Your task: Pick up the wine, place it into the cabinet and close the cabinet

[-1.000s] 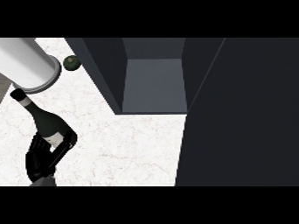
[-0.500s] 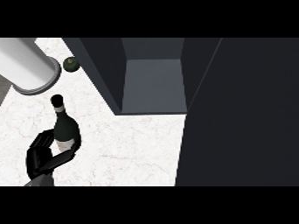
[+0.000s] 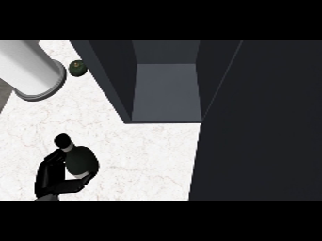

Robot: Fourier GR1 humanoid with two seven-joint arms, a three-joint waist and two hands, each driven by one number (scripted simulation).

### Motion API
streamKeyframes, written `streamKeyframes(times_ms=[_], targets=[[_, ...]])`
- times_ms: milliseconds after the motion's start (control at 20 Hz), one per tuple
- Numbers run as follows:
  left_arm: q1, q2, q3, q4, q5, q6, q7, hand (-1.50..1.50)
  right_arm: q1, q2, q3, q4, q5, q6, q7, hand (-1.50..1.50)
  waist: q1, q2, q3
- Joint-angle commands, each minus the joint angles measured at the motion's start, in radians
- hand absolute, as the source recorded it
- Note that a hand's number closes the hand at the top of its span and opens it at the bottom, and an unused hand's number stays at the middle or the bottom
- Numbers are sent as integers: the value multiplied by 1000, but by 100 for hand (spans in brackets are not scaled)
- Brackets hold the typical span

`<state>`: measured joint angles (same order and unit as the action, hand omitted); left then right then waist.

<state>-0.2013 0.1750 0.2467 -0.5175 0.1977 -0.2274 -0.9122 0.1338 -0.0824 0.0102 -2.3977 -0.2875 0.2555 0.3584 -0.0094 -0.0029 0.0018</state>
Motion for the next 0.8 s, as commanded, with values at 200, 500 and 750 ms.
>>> streamKeyframes(times_ms=[200,500,750], targets=[[91,-60,-89,-212,-8,-38,49,150,48,26,26,-92,-4,-8,20,-150,10,0,-1],[224,-127,-169,-593,31,19,282,150,-22,-8,12,-104,-41,-40,113,-150,16,-1,-1],[329,-173,-253,-873,24,126,431,150,15,-11,-37,-86,-56,-9,47,-150,11,0,-1]])
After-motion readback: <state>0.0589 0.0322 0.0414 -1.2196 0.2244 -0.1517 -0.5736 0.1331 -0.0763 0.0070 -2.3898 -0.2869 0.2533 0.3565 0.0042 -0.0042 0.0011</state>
